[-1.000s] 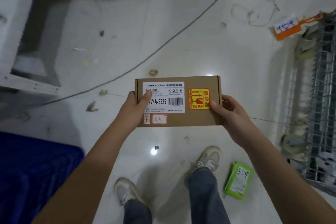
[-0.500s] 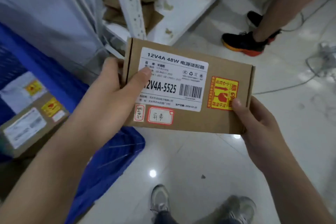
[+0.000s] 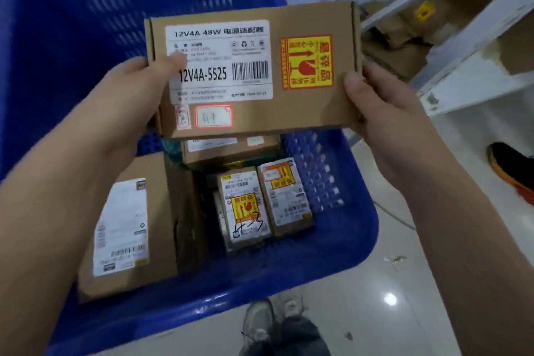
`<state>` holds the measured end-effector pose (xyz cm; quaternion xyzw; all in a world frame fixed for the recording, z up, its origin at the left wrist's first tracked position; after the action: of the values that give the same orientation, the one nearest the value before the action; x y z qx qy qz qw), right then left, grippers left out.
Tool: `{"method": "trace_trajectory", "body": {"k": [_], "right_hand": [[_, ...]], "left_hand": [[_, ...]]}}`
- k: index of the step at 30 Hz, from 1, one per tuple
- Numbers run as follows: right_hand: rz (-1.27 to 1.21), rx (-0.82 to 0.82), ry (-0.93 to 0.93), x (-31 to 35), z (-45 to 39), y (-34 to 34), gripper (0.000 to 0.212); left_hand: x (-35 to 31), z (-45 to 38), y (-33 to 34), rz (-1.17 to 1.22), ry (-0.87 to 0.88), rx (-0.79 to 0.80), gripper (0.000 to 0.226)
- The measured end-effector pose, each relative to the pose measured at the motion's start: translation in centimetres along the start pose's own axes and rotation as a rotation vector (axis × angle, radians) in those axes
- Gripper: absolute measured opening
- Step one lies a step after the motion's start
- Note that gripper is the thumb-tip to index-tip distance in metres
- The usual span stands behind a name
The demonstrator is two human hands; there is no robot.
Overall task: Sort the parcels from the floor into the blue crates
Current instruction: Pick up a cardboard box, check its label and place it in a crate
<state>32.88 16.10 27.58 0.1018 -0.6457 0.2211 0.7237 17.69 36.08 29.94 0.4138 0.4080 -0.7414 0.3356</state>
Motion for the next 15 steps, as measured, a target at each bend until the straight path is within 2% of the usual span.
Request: {"method": "trace_trajectory", "body": {"k": [4,7,9,12,15], "right_hand": [[0.063,0.075,0.034,-0.9,-2.2,4.8,0.034],[0.063,0.035,0.110,-2.0,-3.7,7.3,0.039],[0.147,0.071,0.137,-2.9,-4.4,8.4,0.037],[0.302,0.144,0.161,-4.1,-5.2,9.7,0.032],[0.439,0.140,0.232,-5.6,-5.9,10.7,0.028]], "left_hand": [[2.6,-3.6,-1.0,0.043,-0.164,-0.078,0.013],[5.1,-6.0,-1.4,0.083,-0.236,0.008,0.010],[6.7,-7.1,-1.5,0.050,-0.272,0.066,0.016],[8.1,-7.9,-1.5,-0.018,-0.342,0.060,0.024],[8.9,-8.4,-1.0,-0.043,-0.353,0.053,0.030]]}}
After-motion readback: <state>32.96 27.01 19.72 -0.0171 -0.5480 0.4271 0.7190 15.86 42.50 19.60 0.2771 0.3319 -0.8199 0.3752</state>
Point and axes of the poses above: each hand's wrist, its own z-axis away from the middle knuckle, its own y-axis out of the palm, x = y × z, the point moved 1 cm from there along -z, towards the middle knuckle, and after that the axes turned 13 degrees about -x, right-handed, at the moved point
